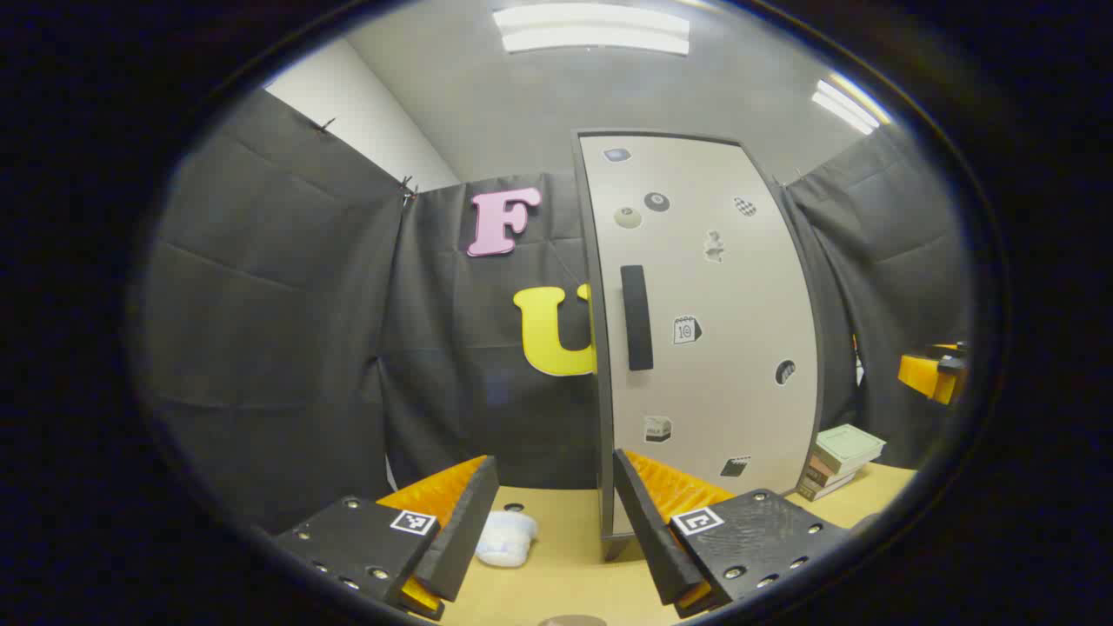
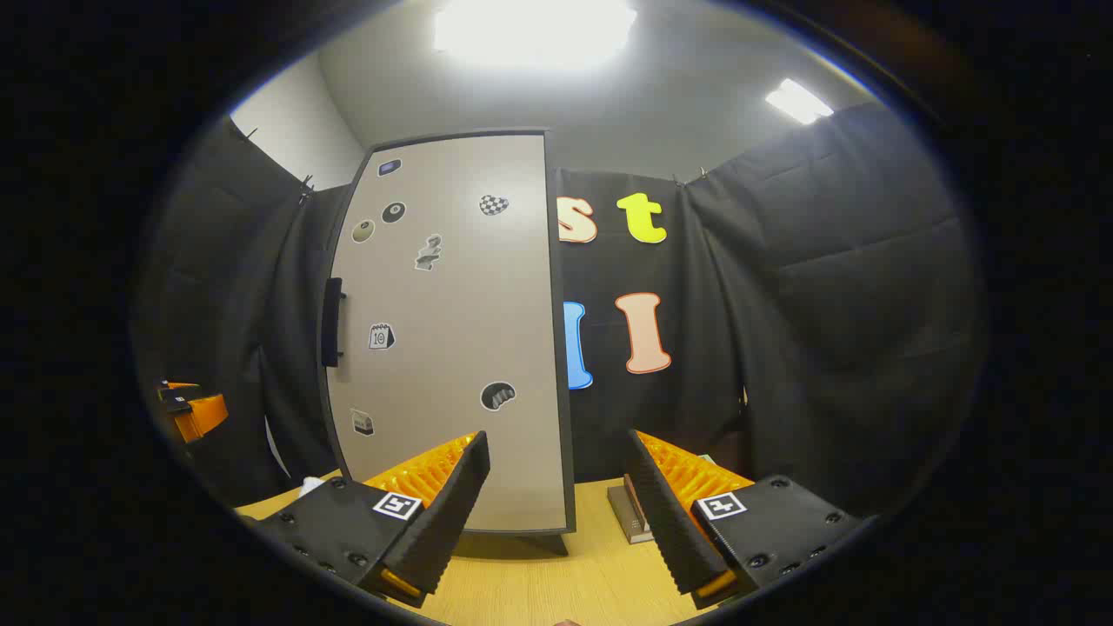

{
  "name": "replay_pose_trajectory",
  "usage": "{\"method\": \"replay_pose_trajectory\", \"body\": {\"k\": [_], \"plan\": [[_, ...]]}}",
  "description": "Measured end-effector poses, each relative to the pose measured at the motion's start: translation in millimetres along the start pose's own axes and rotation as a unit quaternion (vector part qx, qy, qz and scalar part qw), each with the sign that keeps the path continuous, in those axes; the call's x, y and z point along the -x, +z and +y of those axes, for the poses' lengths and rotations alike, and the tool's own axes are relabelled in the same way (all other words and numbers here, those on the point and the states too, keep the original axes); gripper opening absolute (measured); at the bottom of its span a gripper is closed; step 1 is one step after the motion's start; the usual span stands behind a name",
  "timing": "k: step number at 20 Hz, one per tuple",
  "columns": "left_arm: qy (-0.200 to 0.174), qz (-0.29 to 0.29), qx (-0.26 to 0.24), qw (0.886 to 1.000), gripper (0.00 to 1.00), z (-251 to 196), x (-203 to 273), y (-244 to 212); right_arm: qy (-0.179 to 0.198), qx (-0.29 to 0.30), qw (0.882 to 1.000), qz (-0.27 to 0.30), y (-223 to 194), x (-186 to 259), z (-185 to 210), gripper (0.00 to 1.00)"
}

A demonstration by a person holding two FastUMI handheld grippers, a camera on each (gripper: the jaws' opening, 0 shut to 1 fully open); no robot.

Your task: Open the cabinet door with the right hand, grasp the bottle in the cabinet with the left hand and place it on the coaster, then close the cabinet door with the right hand.

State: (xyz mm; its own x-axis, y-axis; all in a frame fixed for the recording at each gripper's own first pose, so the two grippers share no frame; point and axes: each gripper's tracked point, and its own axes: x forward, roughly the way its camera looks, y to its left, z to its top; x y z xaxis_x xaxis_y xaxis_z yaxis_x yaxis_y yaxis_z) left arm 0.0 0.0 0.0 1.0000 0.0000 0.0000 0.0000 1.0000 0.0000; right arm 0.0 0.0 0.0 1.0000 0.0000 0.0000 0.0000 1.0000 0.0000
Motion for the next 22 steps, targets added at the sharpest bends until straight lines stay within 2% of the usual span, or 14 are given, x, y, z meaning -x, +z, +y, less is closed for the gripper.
{"method": "replay_pose_trajectory", "body": {"k": [1, 7, 8, 19, 20, 22], "plan": [[0.0, -0.002, 0.002, 1.0, 0.82, 3.9, -0.2, 1.5, -0.001, 0.002, 1.0, 0.001, 0.5, 0.8, 2.0, 0.99], [0.006, 0.004, 0.004, 1.0, 0.82, 20.3, 2.7, -2.4, -0.007, 0.005, 1.0, 0.005, 0.8, 5.6, 6.7, 0.96], [0.006, 0.005, 0.004, 1.0, 0.83, 21.4, 3.3, -3.3, -0.007, 0.006, 1.0, 0.005, 1.2, 6.7, 7.4, 0.99], [0.011, 0.005, -0.004, 1.0, 0.82, 26.1, 6.3, -2.2, -0.005, 0.001, 1.0, 0.014, -4.5, 6.9, 6.7, 0.99], [0.012, 0.004, -0.005, 1.0, 0.83, 27.1, 7.0, -1.9, -0.005, 0.0, 1.0, 0.015, -3.8, 6.8, 6.5, 0.96], [0.012, 0.004, -0.005, 1.0, 0.83, 27.3, 6.2, -1.2, -0.004, -0.003, 1.0, 0.016, -3.2, 4.6, 6.9, 0.99]]}}
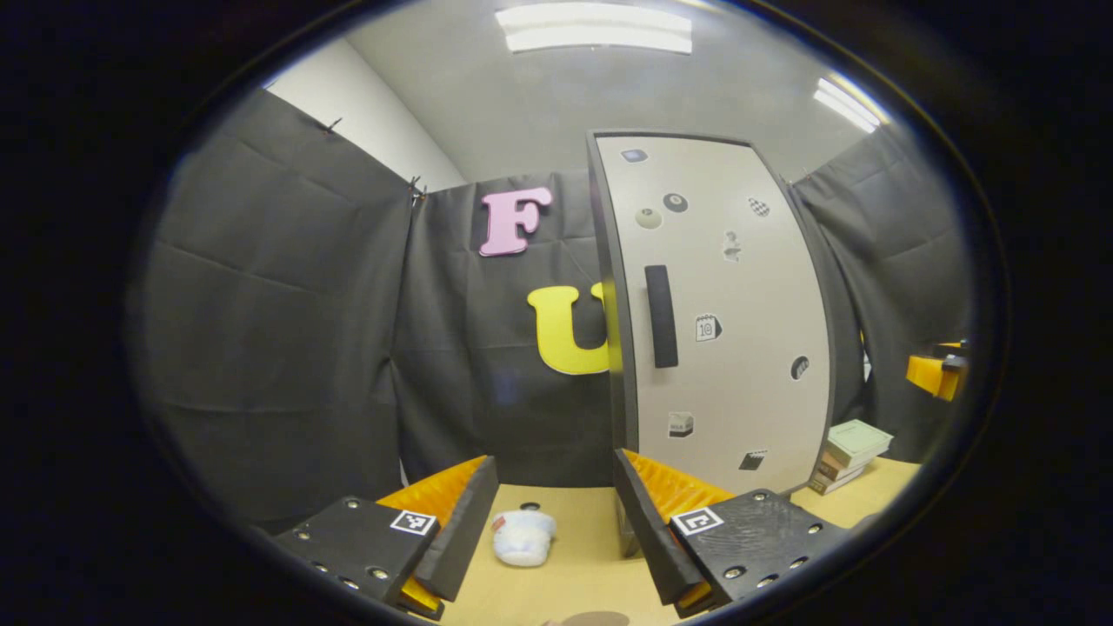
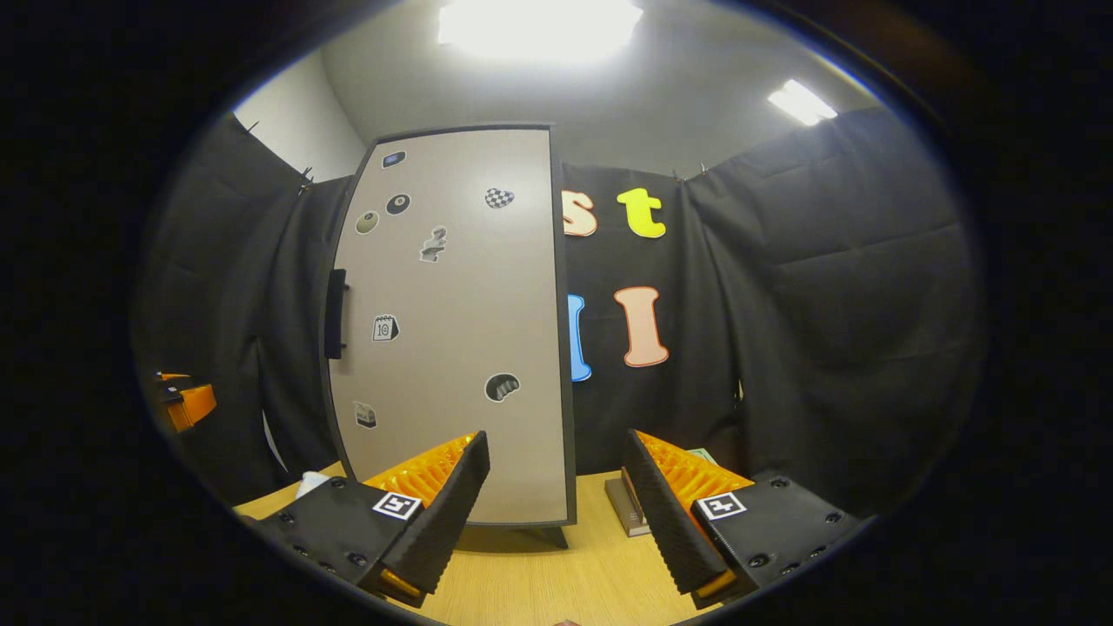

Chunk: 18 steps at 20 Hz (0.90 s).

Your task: Open the cabinet door with the right hand, grasp the bottle in the cabinet with the left hand and place it on the coaster, then close the cabinet door with the right hand.

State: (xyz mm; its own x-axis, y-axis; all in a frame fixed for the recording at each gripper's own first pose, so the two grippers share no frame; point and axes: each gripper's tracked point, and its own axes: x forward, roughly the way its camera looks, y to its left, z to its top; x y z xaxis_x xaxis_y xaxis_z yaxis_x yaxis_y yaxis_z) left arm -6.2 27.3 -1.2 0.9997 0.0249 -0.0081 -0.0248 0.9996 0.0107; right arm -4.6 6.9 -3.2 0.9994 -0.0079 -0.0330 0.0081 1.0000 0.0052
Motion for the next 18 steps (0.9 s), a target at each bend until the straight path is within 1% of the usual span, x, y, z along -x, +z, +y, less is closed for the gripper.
{"method": "replay_pose_trajectory", "body": {"k": [1, 2, 4, 5, 6, 7, 9, 10, 11, 17, 18], "plan": [[0.0, -0.001, 0.001, 1.0, 0.81, -0.3, -0.5, 0.9, 0.003, -0.003, 1.0, 0.001, 0.4, -0.8, 1.5, 0.99], [0.0, -0.001, 0.001, 1.0, 0.82, 0.1, -0.2, 0.8, 0.004, -0.005, 1.0, 0.002, 1.4, -1.8, 2.3, 0.99], [0.001, -0.002, -0.001, 1.0, 0.81, -0.1, -0.6, 1.6, 0.007, -0.005, 1.0, 0.002, 3.1, -5.3, 3.8, 0.99], [0.002, -0.003, -0.001, 1.0, 0.83, 1.3, -0.9, 2.7, 0.009, -0.004, 1.0, 0.003, 3.7, -6.2, 5.1, 0.99], [0.003, -0.004, -0.002, 1.0, 0.82, 3.0, 0.1, 3.4, 0.011, -0.005, 1.0, 0.006, 4.3, -8.0, 7.2, 0.97], [0.005, -0.004, -0.002, 1.0, 0.82, 3.5, -0.9, 4.0, 0.015, -0.008, 1.0, 0.008, 3.9, -10.3, 9.3, 0.99], [0.009, -0.004, -0.003, 1.0, 0.81, 7.4, -0.2, 4.3, 0.022, -0.01, 1.0, 0.01, 8.9, -14.4, 14.7, 0.99], [0.012, -0.004, -0.003, 1.0, 0.82, 11.0, 1.0, 3.4, 0.026, -0.01, 1.0, 0.01, 11.4, -16.2, 17.4, 0.99], [0.016, -0.004, -0.003, 1.0, 0.81, 14.6, 1.7, 3.2, 0.029, -0.009, 1.0, 0.008, 14.1, -19.0, 19.1, 0.99], [0.042, 0.003, -0.005, 0.999, 0.81, 37.4, 6.4, -1.1, 0.055, -0.007, 0.998, 0.007, 32.6, -38.2, 40.9, 0.99], [0.047, 0.004, -0.005, 0.999, 0.83, 42.0, 7.8, -2.5, 0.06, -0.007, 0.998, 0.005, 37.0, -40.9, 46.0, 0.99]]}}
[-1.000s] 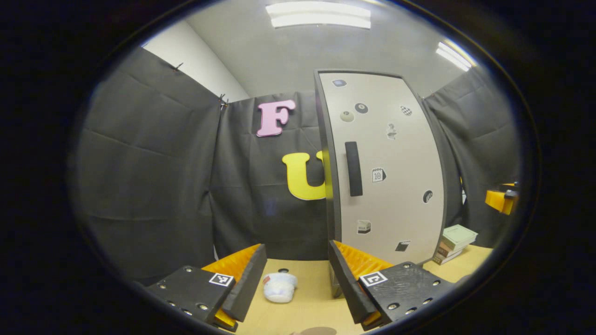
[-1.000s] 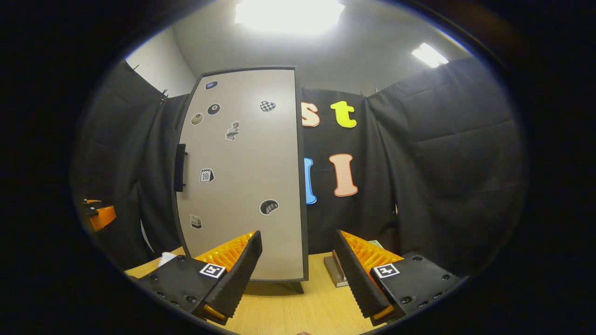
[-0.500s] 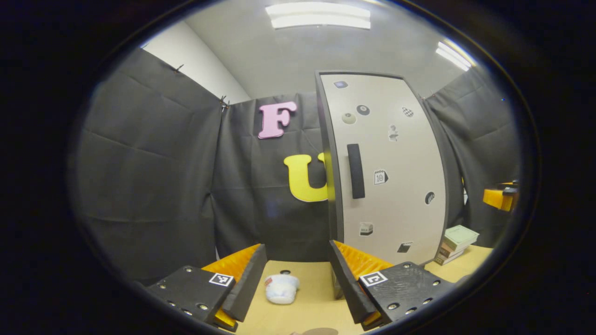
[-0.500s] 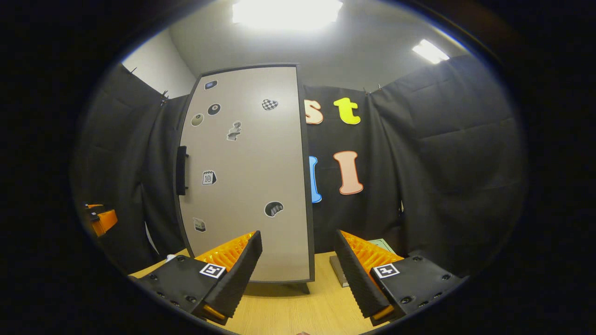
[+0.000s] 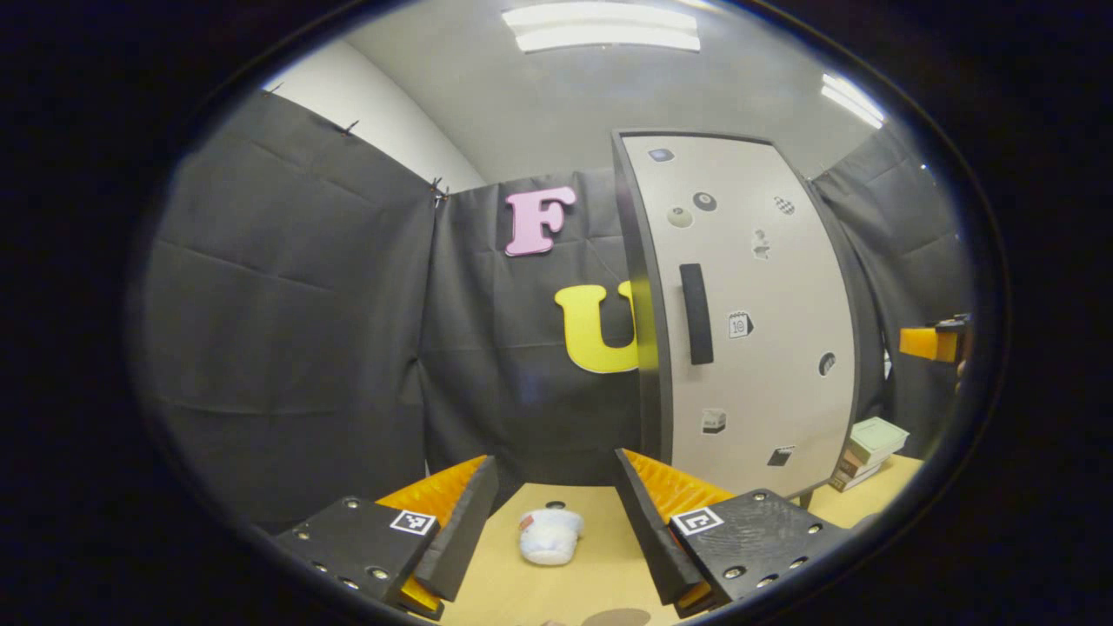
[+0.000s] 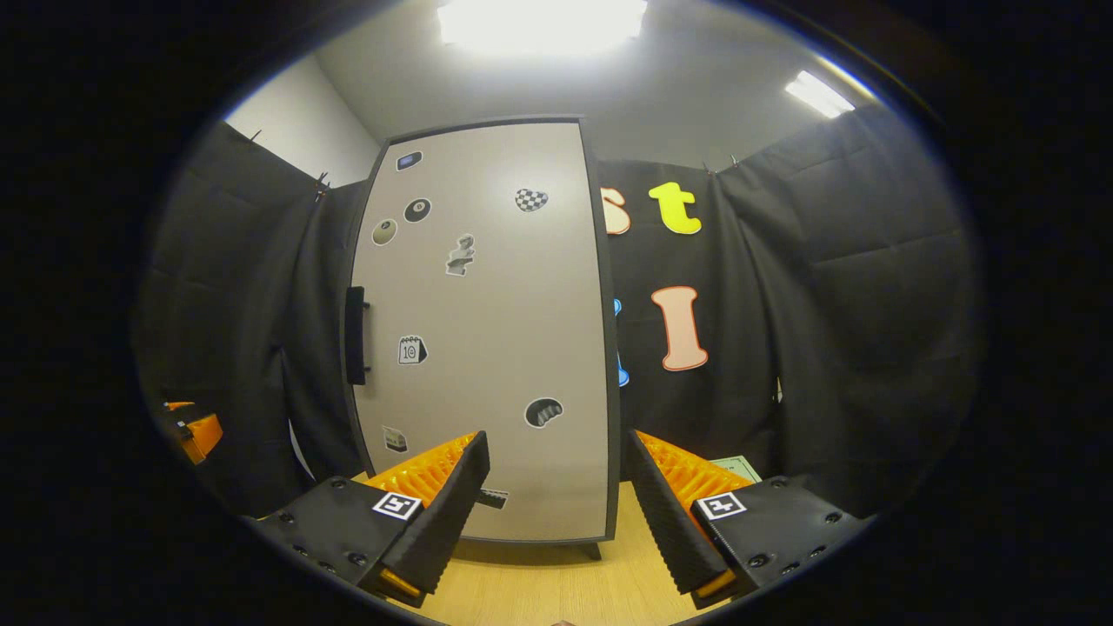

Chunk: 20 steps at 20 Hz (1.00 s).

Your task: Open the cabinet door with the right hand, grasp the bottle in the cabinet with the left hand and place it on the coaster, then close the cabinet door with the right hand.

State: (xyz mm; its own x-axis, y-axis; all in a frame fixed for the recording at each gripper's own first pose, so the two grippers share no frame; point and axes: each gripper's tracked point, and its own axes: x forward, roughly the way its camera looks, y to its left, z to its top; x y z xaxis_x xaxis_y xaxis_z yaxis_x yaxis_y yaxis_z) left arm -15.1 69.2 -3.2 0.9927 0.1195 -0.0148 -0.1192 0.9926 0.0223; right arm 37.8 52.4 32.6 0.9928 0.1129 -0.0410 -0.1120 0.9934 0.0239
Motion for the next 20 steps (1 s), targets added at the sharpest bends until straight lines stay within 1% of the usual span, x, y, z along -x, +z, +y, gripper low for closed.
{"method": "replay_pose_trajectory", "body": {"k": [7, 8, 10, 16, 17, 19, 20], "plan": [[0.041, 0.007, -0.002, 0.999, 0.83, 38.8, 11.9, -5.3, 0.043, -0.006, 0.999, -0.017, 29.7, -27.1, 40.2, 0.99], [0.048, 0.009, -0.002, 0.999, 0.81, 44.3, 13.8, -7.7, 0.05, -0.007, 0.999, -0.017, 31.7, -27.9, 45.1, 0.99], [0.061, 0.012, -0.001, 0.998, 0.83, 56.4, 18.9, -9.5, 0.062, -0.01, 0.998, -0.017, 37.0, -36.4, 59.7, 0.99], [0.095, 0.015, -0.005, 0.995, 0.83, 90.6, 37.0, -14.3, 0.099, -0.015, 0.995, -0.018, 49.2, -50.9, 101.6, 0.99], [0.101, 0.016, -0.007, 0.995, 0.81, 96.4, 39.1, -15.0, 0.104, -0.013, 0.994, -0.015, 50.2, -53.9, 109.1, 0.99], [0.115, 0.018, -0.01, 0.993, 0.83, 108.1, 47.4, -17.2, 0.115, -0.008, 0.993, -0.011, 50.1, -60.1, 125.6, 0.99], [0.12, 0.018, -0.011, 0.992, 0.81, 114.2, 50.5, -17.3, 0.12, -0.006, 0.993, -0.01, 50.6, -63.2, 133.5, 0.99]]}}
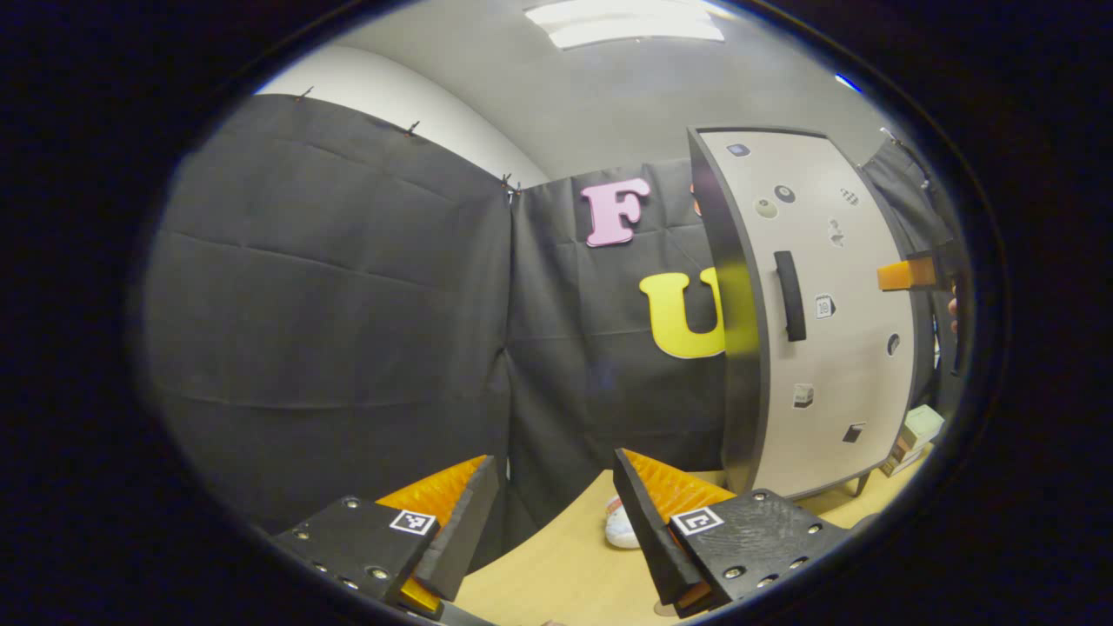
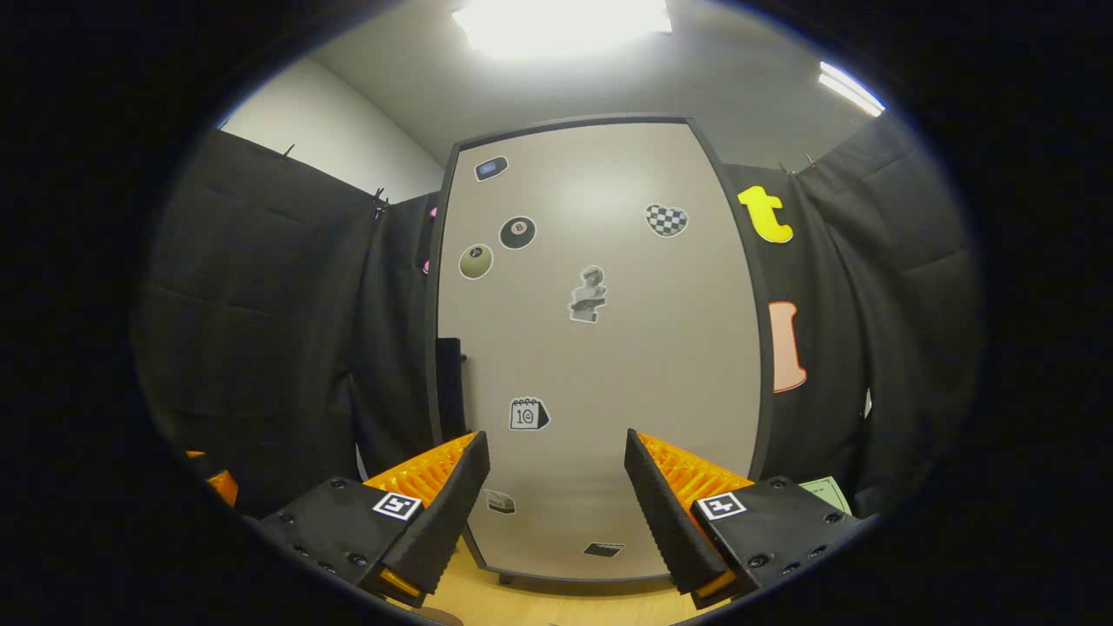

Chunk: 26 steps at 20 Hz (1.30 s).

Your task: Open the cabinet door with the right hand, grasp the bottle in the cabinet with the left hand and place it on the coaster, then close the cabinet door with the right hand.

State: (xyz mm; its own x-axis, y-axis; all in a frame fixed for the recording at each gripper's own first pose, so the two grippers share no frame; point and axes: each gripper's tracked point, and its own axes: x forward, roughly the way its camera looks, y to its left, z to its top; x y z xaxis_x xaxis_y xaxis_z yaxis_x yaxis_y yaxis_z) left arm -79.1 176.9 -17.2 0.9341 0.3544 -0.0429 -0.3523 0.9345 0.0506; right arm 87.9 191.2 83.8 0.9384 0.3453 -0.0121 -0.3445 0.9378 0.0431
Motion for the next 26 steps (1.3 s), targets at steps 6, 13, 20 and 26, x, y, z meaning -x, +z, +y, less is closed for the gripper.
{"method": "replay_pose_trajectory", "body": {"k": [6, 13, 20, 26], "plan": [[0.032, 0.011, -0.007, 0.999, 0.83, 39.7, 9.1, -11.5, 0.015, 0.013, 1.0, -0.008, 8.6, -30.2, 36.7, 0.99], [0.059, 0.021, -0.009, 0.998, 0.81, 73.3, 8.2, -23.9, 0.025, 0.029, 0.999, -0.002, 2.2, -66.1, 71.5, 0.99], [0.098, 0.023, -0.016, 0.995, 0.83, 124.2, 16.6, -31.0, 0.015, 0.024, 1.0, 0.011, 0.8, -101.3, 87.9, 0.86], [0.112, 0.027, -0.018, 0.993, 0.81, 147.5, 13.2, -38.8, 0.003, 0.028, 0.998, 0.064, -17.6, -133.6, 94.1, 0.53]]}}
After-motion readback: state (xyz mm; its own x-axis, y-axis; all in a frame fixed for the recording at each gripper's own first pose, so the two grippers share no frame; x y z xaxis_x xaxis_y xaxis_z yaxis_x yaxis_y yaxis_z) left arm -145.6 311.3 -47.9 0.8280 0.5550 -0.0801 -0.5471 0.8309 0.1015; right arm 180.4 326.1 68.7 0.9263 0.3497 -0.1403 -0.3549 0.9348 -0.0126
